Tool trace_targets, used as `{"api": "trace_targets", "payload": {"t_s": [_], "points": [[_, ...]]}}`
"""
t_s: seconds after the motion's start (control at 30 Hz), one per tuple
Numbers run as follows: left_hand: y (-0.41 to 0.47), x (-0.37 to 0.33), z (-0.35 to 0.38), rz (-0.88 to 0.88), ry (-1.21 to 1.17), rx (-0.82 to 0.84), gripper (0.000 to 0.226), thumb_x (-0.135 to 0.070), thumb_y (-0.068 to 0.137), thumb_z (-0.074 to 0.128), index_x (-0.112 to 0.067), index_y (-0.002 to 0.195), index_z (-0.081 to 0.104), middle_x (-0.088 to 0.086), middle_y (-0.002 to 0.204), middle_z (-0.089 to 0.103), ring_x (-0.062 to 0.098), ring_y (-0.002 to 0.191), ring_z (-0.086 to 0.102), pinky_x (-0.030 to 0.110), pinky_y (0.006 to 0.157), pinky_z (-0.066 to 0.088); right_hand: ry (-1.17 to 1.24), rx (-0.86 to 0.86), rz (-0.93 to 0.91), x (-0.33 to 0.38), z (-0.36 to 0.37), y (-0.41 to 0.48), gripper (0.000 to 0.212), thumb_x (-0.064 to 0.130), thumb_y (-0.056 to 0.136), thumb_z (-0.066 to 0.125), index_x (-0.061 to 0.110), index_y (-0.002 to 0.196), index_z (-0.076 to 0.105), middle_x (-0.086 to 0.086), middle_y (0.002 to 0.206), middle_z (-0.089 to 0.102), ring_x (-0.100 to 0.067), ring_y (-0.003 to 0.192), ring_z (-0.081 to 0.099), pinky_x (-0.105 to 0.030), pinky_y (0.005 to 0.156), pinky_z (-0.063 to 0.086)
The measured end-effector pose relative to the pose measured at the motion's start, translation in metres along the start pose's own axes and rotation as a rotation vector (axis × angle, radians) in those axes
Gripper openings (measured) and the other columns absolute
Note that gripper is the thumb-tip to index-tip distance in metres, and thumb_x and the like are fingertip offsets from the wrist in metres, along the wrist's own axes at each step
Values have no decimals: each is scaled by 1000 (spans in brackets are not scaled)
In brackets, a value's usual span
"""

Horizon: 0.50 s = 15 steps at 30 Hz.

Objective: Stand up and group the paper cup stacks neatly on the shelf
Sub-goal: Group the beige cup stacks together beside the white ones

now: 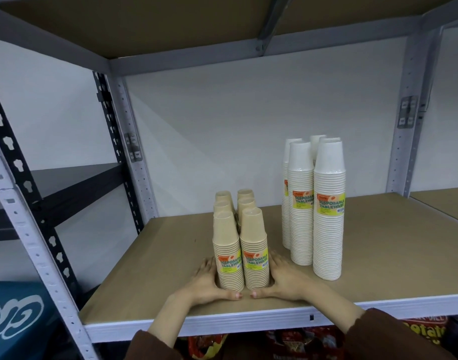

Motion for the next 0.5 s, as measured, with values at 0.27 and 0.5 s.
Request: {"api": "trace_targets", "payload": {"t_s": [0.27,0.5], "points": [[5,2,-1,40,10,48,150,-98,22,40,-27,148,1,3,160,-2,21,147,-2,43,122,7,-39,33,5,0,2,5,150,98,26,13,16,150,-6,-10,160,-6,-22,148,-4,-36,120,2],[8,6,1,39,22,31,152,-98,21,40,-26,148,-2,3,160,-6,21,147,-6,42,122,4,-50,21,25,-2,4,4,152,98,24,12,15,150,-7,-9,160,-5,-21,148,-2,-36,120,3]]}}
Point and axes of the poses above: each hand's wrist, its own y-axis towards the middle knuckle, its own z-axis out of the palm, x = y × z, the point moved 3 cm from there along y, towards the middle knuckle
